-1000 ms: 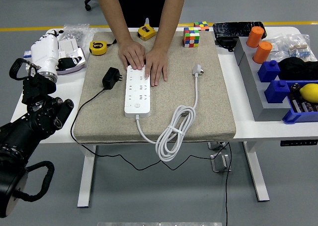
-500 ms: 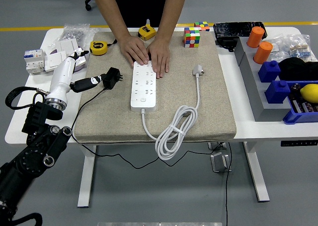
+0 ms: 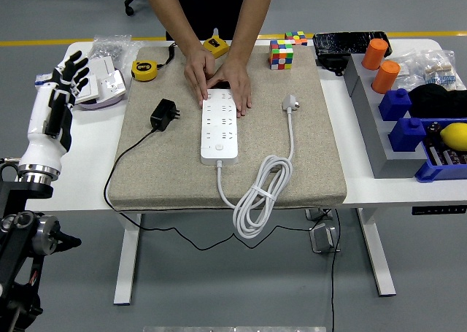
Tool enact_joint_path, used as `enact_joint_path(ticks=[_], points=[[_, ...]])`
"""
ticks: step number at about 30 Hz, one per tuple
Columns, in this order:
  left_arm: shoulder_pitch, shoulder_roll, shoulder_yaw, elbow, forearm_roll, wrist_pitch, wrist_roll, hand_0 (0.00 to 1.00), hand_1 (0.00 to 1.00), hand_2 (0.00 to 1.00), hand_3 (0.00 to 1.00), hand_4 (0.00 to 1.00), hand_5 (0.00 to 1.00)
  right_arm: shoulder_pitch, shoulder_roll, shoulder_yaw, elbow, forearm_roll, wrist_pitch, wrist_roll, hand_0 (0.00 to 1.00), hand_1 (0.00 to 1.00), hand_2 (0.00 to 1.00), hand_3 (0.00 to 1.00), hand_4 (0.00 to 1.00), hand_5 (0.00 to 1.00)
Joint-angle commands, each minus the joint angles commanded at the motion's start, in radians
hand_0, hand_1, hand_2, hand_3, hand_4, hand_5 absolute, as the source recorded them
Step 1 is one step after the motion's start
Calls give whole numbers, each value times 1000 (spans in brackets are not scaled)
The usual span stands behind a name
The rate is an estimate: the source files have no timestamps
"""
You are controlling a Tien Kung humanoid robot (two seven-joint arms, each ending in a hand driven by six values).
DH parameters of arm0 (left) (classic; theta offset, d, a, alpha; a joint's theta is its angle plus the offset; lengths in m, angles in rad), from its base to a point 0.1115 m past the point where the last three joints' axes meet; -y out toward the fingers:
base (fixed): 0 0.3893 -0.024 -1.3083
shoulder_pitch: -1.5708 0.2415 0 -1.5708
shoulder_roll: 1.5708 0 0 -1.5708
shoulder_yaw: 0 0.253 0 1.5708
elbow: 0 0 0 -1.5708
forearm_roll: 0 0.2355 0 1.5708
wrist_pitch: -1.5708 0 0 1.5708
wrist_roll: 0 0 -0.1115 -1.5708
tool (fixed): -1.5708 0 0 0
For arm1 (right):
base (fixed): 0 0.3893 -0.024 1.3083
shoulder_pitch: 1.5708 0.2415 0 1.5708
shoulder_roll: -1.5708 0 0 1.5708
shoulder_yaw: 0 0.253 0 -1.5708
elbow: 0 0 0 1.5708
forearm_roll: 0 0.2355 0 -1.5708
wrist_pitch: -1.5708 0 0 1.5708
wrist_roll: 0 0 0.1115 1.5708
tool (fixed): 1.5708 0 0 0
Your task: Pick up the plug,place it near the board,insert it into the board,press the button
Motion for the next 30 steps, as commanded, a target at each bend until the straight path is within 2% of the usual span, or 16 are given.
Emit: enact_joint_path(ticks=[3,5,16,24,30], points=[[27,-2,-19,-15,-125,-11,3,918,955,933,921,998,998,-14,3,-17,0,4,2,-1,949,891,834,829,998,892],[35,-1,-23,-19,-151,-13,5,918,954,933,925,998,998,-24,4,-19,0,4,3,-2,948,891,834,830,998,894],[49,1,-14,-46,-122,-19,14,918,955,932,927,998,998,-71,7,34,0,-27,3,-3,948,891,834,829,998,893],[28,18,25,-41,-66,-32,35,917,962,938,932,998,998,-59,12,54,0,-29,-3,-5,947,891,835,836,998,894],[23,18,25,-42,-26,-32,42,922,967,942,936,998,998,-58,23,40,0,-18,4,3,947,892,837,836,998,894]])
